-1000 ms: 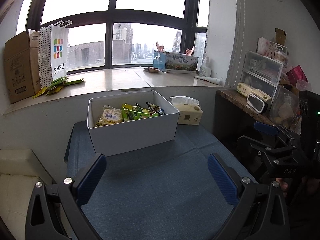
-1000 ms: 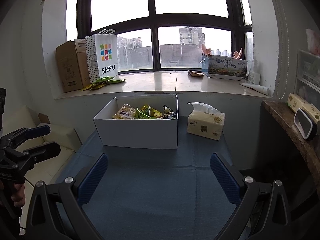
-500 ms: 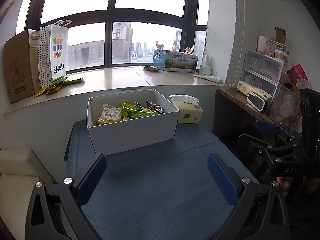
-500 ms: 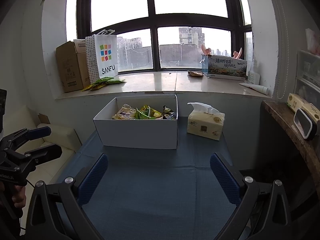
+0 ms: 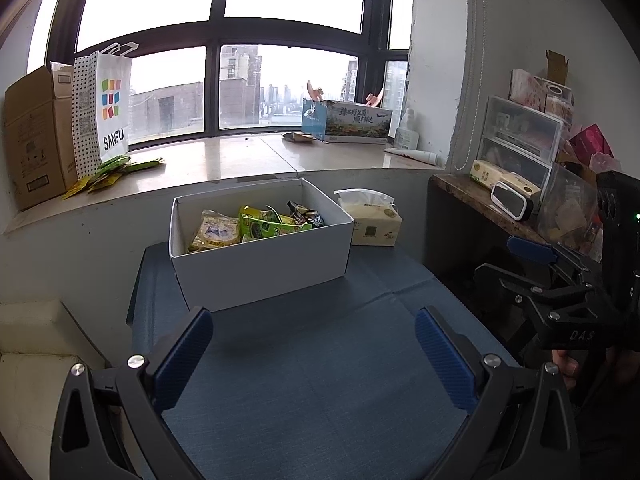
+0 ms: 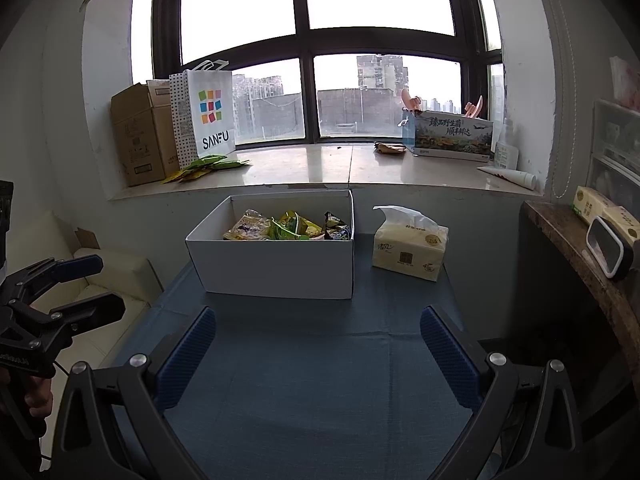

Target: Organize snacks

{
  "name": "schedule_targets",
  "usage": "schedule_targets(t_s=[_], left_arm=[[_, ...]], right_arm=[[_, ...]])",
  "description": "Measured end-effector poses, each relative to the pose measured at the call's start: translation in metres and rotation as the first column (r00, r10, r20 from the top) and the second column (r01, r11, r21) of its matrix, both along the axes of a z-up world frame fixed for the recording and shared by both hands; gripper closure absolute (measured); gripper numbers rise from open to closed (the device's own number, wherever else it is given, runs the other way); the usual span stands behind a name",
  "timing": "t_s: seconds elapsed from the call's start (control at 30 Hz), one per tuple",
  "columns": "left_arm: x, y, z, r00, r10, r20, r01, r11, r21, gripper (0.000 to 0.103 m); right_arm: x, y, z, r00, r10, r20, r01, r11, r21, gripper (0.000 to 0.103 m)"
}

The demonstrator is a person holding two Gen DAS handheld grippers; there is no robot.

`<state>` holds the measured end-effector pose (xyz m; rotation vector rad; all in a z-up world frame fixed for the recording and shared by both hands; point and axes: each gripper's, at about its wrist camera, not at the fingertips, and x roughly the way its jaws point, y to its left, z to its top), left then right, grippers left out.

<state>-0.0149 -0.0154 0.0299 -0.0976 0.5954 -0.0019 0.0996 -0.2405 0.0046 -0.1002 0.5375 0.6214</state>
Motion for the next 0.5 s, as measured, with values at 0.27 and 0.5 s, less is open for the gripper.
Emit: schedule_targets(t_s=[0.27, 0.5], left_arm=[[0.0007, -0.0003, 0.0010, 1.000, 0.002, -0.001, -0.002, 1.000, 0.003, 0.000], [0.0005, -0.0032, 0.0012, 1.000, -0.007, -0.002, 0.007, 1.000, 0.011, 0.000]], right_arm=[[0.0004, -0.0006, 0.0012, 1.000, -0.001, 0.003, 0.001, 1.000, -0.001, 0.000], [0.0005, -0.0006, 0.0010, 1.000, -0.001, 0.002, 0.001, 1.000, -0.003, 0.000]])
